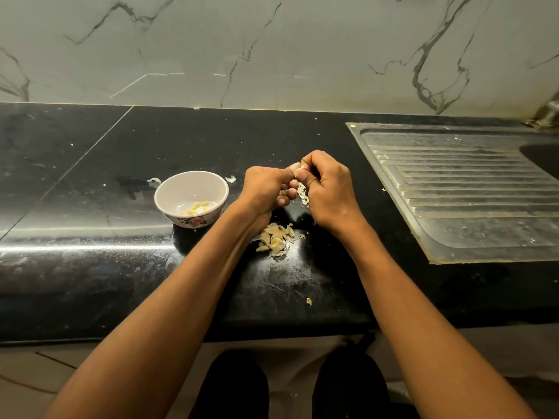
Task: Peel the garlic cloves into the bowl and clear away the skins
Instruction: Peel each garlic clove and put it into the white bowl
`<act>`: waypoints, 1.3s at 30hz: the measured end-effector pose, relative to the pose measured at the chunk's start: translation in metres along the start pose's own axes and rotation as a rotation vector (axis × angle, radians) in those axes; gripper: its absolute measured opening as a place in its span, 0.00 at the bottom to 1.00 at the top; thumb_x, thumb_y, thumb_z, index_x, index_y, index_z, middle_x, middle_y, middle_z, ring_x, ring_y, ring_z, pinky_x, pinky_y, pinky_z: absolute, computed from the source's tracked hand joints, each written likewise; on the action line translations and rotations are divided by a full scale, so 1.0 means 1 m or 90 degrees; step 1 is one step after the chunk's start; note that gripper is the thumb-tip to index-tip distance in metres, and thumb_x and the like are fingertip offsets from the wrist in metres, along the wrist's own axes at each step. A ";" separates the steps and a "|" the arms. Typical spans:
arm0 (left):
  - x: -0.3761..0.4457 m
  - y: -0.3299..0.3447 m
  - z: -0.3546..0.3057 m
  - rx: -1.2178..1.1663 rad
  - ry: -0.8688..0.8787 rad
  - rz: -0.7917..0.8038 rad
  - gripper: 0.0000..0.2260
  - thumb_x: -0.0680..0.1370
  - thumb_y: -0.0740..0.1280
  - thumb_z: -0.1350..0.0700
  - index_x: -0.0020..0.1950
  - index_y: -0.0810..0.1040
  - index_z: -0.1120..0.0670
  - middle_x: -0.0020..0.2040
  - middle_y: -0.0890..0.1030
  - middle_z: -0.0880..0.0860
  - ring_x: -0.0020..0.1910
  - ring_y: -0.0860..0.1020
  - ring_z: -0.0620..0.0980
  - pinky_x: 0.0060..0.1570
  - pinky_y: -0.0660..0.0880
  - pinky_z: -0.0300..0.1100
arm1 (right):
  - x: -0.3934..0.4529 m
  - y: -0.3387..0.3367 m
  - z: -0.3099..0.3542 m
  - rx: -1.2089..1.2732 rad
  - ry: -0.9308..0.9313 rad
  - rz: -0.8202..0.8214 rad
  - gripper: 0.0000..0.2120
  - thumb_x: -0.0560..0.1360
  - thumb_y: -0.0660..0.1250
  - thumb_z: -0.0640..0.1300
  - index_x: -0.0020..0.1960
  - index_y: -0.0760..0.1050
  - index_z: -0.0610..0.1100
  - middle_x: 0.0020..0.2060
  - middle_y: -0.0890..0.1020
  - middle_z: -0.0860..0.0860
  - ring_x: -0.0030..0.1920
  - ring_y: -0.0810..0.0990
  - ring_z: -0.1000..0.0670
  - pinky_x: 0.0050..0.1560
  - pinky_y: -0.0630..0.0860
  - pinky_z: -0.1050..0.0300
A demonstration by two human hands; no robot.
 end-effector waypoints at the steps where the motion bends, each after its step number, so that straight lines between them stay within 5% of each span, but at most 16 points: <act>1: 0.000 0.000 0.000 -0.017 -0.013 0.000 0.07 0.79 0.64 0.68 0.47 0.81 0.62 0.28 0.74 0.50 0.23 0.70 0.41 0.19 0.60 0.30 | 0.000 0.001 0.001 -0.014 -0.017 -0.006 0.06 0.79 0.66 0.40 0.43 0.73 0.43 0.39 0.77 0.52 0.39 0.74 0.46 0.40 0.76 0.42; 6: 0.000 -0.001 -0.003 -0.066 -0.033 -0.005 0.07 0.78 0.62 0.69 0.52 0.78 0.64 0.30 0.74 0.52 0.24 0.70 0.41 0.17 0.59 0.30 | -0.001 0.002 0.003 -0.035 -0.060 -0.026 0.06 0.79 0.64 0.41 0.43 0.72 0.45 0.40 0.76 0.51 0.38 0.74 0.46 0.38 0.75 0.42; 13: 0.001 -0.004 -0.006 -0.059 -0.031 0.055 0.08 0.81 0.68 0.57 0.46 0.78 0.61 0.31 0.75 0.52 0.26 0.72 0.43 0.19 0.63 0.30 | -0.001 -0.002 0.005 -0.029 -0.058 -0.055 0.06 0.79 0.64 0.40 0.43 0.73 0.42 0.39 0.75 0.52 0.38 0.73 0.47 0.37 0.74 0.42; 19: 0.000 -0.004 -0.006 -0.040 -0.019 0.078 0.07 0.80 0.67 0.59 0.45 0.81 0.60 0.31 0.76 0.51 0.27 0.73 0.43 0.20 0.63 0.30 | -0.001 -0.003 0.003 -0.034 -0.064 -0.069 0.06 0.79 0.63 0.39 0.43 0.72 0.42 0.39 0.74 0.52 0.38 0.72 0.48 0.37 0.74 0.41; 29: 0.002 -0.005 -0.007 -0.102 0.014 0.021 0.04 0.79 0.65 0.66 0.48 0.79 0.62 0.32 0.76 0.53 0.28 0.71 0.45 0.23 0.64 0.32 | -0.002 -0.005 0.007 0.024 -0.049 -0.065 0.09 0.77 0.71 0.38 0.41 0.73 0.45 0.36 0.75 0.55 0.36 0.72 0.54 0.36 0.71 0.57; 34: 0.004 -0.005 -0.006 -0.003 0.068 0.011 0.08 0.79 0.68 0.63 0.40 0.79 0.59 0.31 0.77 0.52 0.29 0.73 0.46 0.23 0.66 0.33 | -0.001 -0.017 0.006 0.112 -0.032 -0.142 0.04 0.74 0.73 0.39 0.45 0.78 0.42 0.41 0.80 0.47 0.40 0.77 0.54 0.41 0.75 0.62; 39: 0.003 -0.005 -0.007 0.041 0.085 0.009 0.09 0.79 0.71 0.61 0.39 0.79 0.59 0.29 0.78 0.51 0.27 0.74 0.46 0.24 0.67 0.34 | -0.001 -0.017 0.003 0.082 -0.032 -0.112 0.05 0.70 0.74 0.38 0.46 0.85 0.43 0.40 0.84 0.50 0.39 0.81 0.56 0.42 0.78 0.63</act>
Point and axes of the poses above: each hand's wrist, its own x-axis towards the middle knuckle, its own y-axis out of the palm, z = x × y, the point moved 2 cm from there along x, towards the middle knuckle
